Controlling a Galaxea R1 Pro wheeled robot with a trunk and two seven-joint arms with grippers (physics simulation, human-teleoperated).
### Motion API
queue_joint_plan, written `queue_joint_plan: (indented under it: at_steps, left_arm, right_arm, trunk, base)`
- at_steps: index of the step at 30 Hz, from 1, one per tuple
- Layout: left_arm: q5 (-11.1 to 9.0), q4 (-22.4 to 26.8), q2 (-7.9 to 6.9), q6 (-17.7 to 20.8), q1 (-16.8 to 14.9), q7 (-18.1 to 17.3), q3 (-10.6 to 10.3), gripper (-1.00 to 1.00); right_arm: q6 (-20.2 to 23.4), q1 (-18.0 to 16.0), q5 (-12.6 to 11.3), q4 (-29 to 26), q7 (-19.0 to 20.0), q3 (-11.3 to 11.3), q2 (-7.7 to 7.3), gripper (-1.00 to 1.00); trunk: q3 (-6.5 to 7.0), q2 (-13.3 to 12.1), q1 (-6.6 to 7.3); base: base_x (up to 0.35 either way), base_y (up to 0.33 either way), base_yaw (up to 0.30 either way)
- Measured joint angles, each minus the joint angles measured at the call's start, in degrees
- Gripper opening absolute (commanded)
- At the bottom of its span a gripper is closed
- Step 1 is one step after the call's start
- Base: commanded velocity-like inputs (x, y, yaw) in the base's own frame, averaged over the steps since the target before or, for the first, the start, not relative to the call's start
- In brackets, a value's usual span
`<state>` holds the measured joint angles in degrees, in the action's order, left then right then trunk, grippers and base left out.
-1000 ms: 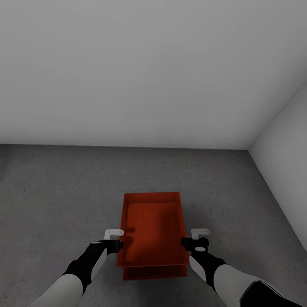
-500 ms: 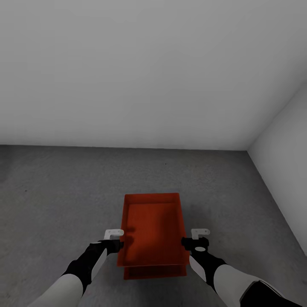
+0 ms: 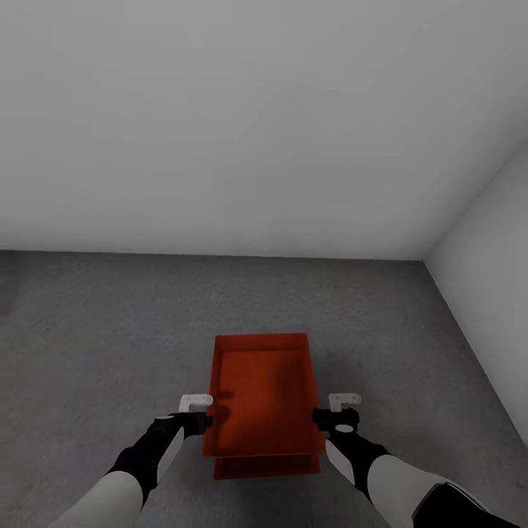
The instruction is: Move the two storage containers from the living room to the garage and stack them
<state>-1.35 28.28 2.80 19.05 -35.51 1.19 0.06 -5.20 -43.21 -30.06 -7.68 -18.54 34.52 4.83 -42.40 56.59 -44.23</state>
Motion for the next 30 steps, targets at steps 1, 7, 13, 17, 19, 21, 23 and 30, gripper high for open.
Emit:
queue_joint_plan:
  at_steps: [1, 7, 13, 17, 19, 21, 23, 30]
  left_arm:
    - [0.00, 0.00, 0.00, -0.02, 0.00, 0.00, 0.01, 1.00]
    - [0.00, 0.00, 0.00, -0.01, 0.00, 0.00, 0.02, 1.00]
    - [0.00, 0.00, 0.00, 0.00, 0.00, 0.00, 0.02, 1.00]
    - [0.00, 0.00, 0.00, 0.00, 0.00, 0.00, 0.02, 1.00]
    - [0.00, 0.00, 0.00, -0.01, 0.00, 0.00, 0.02, 1.00]
    - [0.00, 0.00, 0.00, -0.01, 0.00, 0.00, 0.02, 1.00]
    - [0.00, 0.00, 0.00, -0.01, 0.00, 0.00, 0.02, 1.00]
    - [0.00, 0.00, 0.00, 0.00, 0.00, 0.00, 0.02, 1.00]
  right_arm:
    - [0.00, 0.00, 0.00, 0.00, 0.00, 0.00, 0.00, 1.00]
    - [0.00, 0.00, 0.00, 0.00, 0.00, 0.00, 0.00, 1.00]
    - [0.00, 0.00, 0.00, 0.00, 0.00, 0.00, 0.00, 1.00]
    - [0.00, 0.00, 0.00, 0.00, 0.00, 0.00, 0.00, 1.00]
    - [0.00, 0.00, 0.00, 0.00, 0.00, 0.00, 0.00, 1.00]
    - [0.00, 0.00, 0.00, 0.00, 0.00, 0.00, 0.00, 1.00]
    - [0.00, 0.00, 0.00, 0.00, 0.00, 0.00, 0.00, 1.00]
    - [0.02, 0.00, 0.00, 0.00, 0.00, 0.00, 0.00, 1.00]
  trunk:
    - [0.18, -0.40, 0.22]
    - [1.26, -2.81, 1.54]
    - [2.34, -5.22, 2.86]
    - [3.06, -6.82, 3.74]
    - [3.41, -7.63, 4.18]
    - [3.77, -8.43, 4.62]
    - [4.13, -9.23, 5.06]
    - [5.39, -12.04, 6.59]
  base:
    - [0.000, 0.000, 0.000]
    - [0.000, 0.000, 0.000]
    - [0.000, 0.000, 0.000]
    - [0.000, 0.000, 0.000]
    - [0.000, 0.000, 0.000]
    - [0.000, 0.000, 0.000]
    - [0.000, 0.000, 0.000]
    - [0.000, 0.000, 0.000]
